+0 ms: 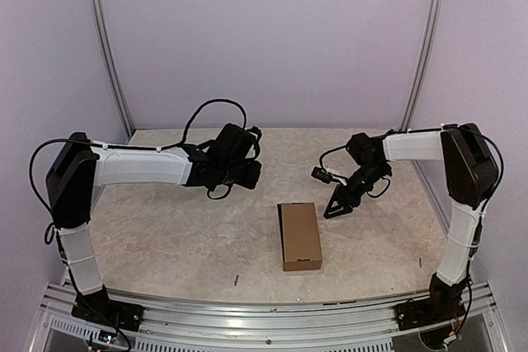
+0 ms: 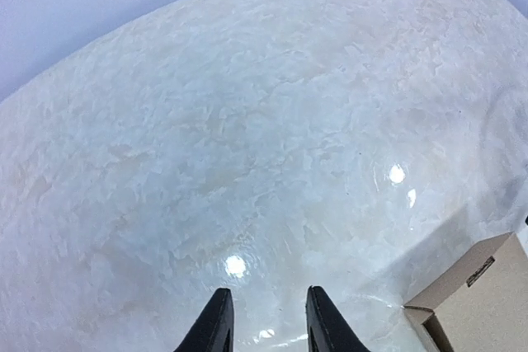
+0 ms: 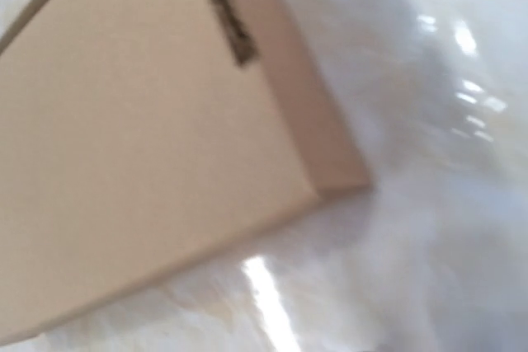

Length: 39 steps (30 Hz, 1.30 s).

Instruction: Fold the paper box

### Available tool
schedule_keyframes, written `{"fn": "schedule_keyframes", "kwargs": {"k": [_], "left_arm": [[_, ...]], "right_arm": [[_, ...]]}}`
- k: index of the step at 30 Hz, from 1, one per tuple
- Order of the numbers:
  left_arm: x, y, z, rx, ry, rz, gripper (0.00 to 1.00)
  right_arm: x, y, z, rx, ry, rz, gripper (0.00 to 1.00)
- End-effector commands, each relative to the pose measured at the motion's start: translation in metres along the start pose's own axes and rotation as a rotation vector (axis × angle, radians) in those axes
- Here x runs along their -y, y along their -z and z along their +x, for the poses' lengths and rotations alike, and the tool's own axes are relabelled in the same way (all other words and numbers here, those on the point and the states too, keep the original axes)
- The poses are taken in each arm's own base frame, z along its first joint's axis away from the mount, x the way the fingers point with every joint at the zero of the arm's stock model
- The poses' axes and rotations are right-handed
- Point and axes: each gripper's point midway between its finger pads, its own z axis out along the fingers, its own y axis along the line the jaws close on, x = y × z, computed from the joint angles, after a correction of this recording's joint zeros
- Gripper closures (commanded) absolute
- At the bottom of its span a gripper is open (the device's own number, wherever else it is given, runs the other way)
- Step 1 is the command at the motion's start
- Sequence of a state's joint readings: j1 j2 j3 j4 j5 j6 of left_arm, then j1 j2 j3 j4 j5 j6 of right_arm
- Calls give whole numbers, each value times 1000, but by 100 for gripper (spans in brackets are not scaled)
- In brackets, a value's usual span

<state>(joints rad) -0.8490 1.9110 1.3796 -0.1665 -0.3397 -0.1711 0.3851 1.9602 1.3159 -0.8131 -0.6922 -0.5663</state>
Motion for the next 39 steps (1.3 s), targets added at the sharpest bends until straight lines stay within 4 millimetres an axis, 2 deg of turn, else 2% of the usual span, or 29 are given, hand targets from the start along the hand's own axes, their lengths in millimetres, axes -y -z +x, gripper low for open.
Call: {"fn": "schedule_keyframes", "kwargs": {"k": [1, 3, 5, 9, 12, 13, 15, 16, 17, 20, 22, 24, 28, 31, 36, 39], "left_arm": [[2, 10, 69, -198, 253, -21, 75], [21, 11, 81, -224, 287, 54, 81], [35, 6, 79, -230, 296, 106, 85], [56, -22, 76, -259, 294, 144, 88], [80, -35, 65, -267, 311, 217, 91], [91, -40, 68, -282, 310, 238, 92], [115, -44, 63, -287, 318, 294, 95], [126, -48, 66, -302, 319, 310, 96], [140, -46, 58, -305, 329, 350, 96], [156, -50, 67, -325, 329, 355, 97], [146, -53, 71, -304, 324, 301, 97], [128, -49, 65, -260, 323, 247, 95], [90, -30, 38, -172, 331, 199, 91], [66, -19, 29, -144, 307, 170, 90], [51, -21, 48, -204, 299, 142, 88], [51, -17, 60, -209, 271, 116, 86]], "right_arm": [[21, 10, 7, 4, -60, 149, 56], [23, 5, 17, -24, -73, 155, 58], [23, -1, 24, -41, -81, 144, 60], [21, -9, 25, -35, -103, 105, 62], [16, -14, 15, -10, -104, 85, 63], [12, -17, 9, 2, -101, 71, 63], [-2, -29, -6, 14, -88, 18, 64], [-9, -34, -15, 25, -79, -14, 65], [-17, -37, -25, 42, -73, -56, 65], [-24, -45, -29, 35, -87, -87, 66], [-19, -43, -24, 36, -97, -70, 66], [-13, -34, -20, 57, -112, -55, 66], [-2, -11, -9, 88, -121, -21, 66], [-3, -1, -1, 80, -87, 10, 65], [-9, 0, 18, 36, -34, 30, 64], [-14, 12, 17, 46, 16, 65, 62]]}}
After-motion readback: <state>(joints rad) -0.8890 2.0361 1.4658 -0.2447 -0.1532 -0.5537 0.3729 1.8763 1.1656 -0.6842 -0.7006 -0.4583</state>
